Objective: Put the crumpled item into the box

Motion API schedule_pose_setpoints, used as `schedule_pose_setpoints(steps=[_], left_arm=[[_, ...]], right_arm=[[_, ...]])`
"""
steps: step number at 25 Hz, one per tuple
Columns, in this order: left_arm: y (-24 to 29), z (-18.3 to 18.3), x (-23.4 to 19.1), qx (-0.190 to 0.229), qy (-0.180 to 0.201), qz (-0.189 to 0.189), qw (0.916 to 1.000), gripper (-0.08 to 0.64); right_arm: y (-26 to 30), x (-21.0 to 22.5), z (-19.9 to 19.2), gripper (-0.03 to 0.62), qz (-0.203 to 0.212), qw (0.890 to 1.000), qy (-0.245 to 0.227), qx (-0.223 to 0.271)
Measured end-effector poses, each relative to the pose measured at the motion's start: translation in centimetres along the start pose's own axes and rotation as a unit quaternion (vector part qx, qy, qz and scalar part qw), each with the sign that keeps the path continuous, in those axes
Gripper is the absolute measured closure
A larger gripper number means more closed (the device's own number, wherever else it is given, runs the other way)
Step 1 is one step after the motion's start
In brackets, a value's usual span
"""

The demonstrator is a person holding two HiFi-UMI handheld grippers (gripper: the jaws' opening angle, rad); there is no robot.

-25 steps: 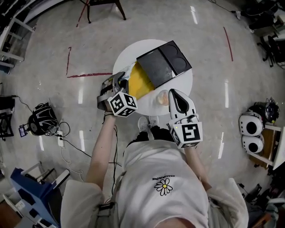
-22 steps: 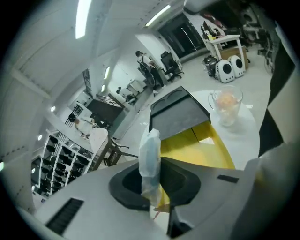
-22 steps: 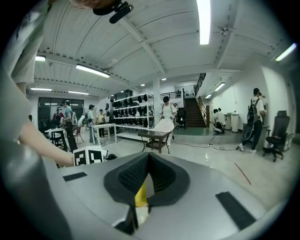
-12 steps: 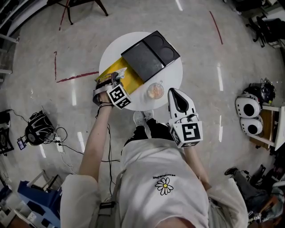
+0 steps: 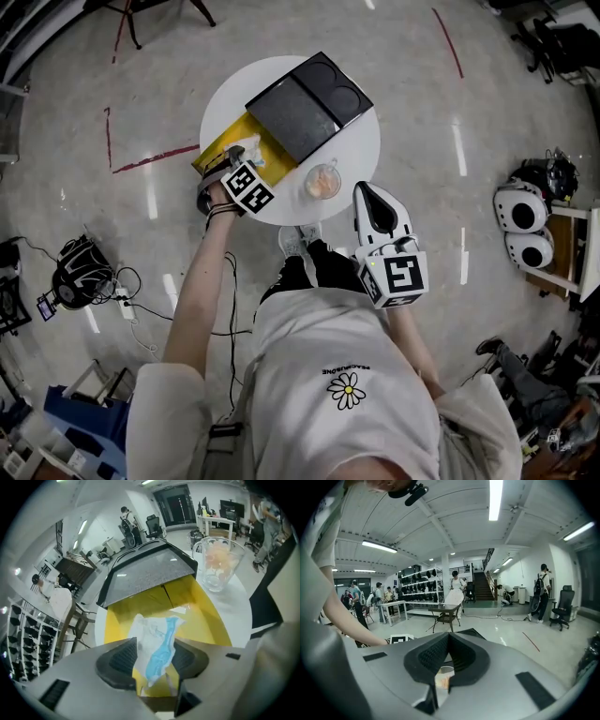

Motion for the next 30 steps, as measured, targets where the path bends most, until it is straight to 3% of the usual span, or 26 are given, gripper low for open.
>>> schedule_pose_setpoints(steps=[9, 18, 21, 25, 30], left_arm=[[-0.2, 0.2, 0.3, 0.009, -0.041, -0.052, 0.9978, 0.26], [-2.0, 1.3, 0.0, 0.041, -0.056, -0.046, 0.9965, 0.221], [-3.6, 2.2, -1.0, 0.055, -0.053, -0.029, 0.9966, 0.221], [-7.1, 4.2, -3.5, 0.096, -0.065, 0.022, 0.993, 0.222], [-14.0, 7.6, -7.6, 0.17, -0.068, 0.117, 0.9762, 0.226]], right_arm=[[0.3, -0.5, 0.2, 0.589, 0.009, 1.0, 0.006, 0.001], [0.8, -0.9, 0.4, 0.589, 0.027, 1.0, 0.004, 0.01], [1.4, -1.3, 0.8, 0.589, 0.04, 0.999, -0.002, 0.016], [2.7, -1.9, 1.7, 0.589, 0.067, 0.997, -0.015, 0.031], [4.3, -2.7, 3.3, 0.589, 0.104, 0.993, -0.027, 0.056]])
Point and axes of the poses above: the fingertips, and each gripper's own axes: y forward along the fingers, x to its right, z out of its top, the point moved 9 cm from there along -y, backward along the fingers, and after that the axes turned 9 degrees about x, right-handed, at the moved point
